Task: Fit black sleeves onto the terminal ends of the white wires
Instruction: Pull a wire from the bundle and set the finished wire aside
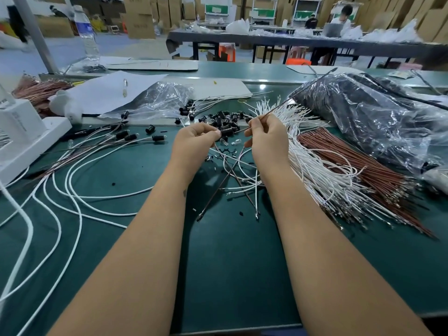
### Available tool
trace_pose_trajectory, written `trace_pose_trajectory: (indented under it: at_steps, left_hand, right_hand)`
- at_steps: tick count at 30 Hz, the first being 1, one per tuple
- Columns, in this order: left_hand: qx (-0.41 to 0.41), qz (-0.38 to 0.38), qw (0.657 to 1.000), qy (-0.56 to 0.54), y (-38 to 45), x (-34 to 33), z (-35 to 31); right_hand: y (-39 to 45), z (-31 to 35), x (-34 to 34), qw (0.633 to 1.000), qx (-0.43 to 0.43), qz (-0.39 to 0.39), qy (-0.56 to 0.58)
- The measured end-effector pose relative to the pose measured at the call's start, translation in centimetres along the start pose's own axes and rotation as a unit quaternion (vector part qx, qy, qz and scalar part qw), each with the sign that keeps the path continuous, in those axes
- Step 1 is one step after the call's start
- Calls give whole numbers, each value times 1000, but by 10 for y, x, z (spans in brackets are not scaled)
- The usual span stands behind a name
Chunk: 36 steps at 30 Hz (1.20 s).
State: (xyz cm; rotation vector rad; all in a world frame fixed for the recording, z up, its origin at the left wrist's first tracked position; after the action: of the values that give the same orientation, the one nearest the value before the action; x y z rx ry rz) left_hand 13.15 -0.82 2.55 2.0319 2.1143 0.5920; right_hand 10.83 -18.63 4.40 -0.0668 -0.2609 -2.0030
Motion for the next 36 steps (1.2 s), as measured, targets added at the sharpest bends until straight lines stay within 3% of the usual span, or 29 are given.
trace_pose_trajectory:
  at_steps: [4, 10, 19, 24, 29, 32, 36]
  left_hand:
    - [-10, 5, 1000, 4, 0, -2, -4]
    - [-20, 4, 1000, 22, -3, -5, -8]
    - [-51, 18, 998, 23, -4, -8, -17]
    - [-93, 39, 990, 98, -5, -3, -23]
    - [-35, -84, 944, 317, -6, 35, -13]
    - [11, -153, 925, 349, -11, 52, -14]
    - [-50, -142, 904, 400, -10, 45, -24]
  right_hand:
    - [1, 0, 2, 1000, -4, -3, -2]
    - [-8, 2, -18, 996, 13, 60, -58]
    - [-12, 3, -28, 992, 3, 120, 28]
    - [-9, -3, -29, 991, -18, 121, 54]
    - [1, -14, 0, 989, -73, 35, 123]
    - [-1, -12, 3, 988, -71, 33, 136]
    - [-5, -10, -5, 987, -67, 59, 133]
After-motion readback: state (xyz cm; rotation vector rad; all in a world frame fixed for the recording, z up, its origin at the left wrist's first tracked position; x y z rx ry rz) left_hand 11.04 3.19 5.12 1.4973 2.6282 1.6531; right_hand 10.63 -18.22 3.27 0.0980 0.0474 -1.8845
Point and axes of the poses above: each hand's wrist, its own y-axis towards the middle knuckle, its own x-axis out of the back of the hand, z = x × y, the point moved 9 cm from there along y, towards the middle knuckle, and after that the axes turned 10 degrees about -x, right-handed, at the moved point
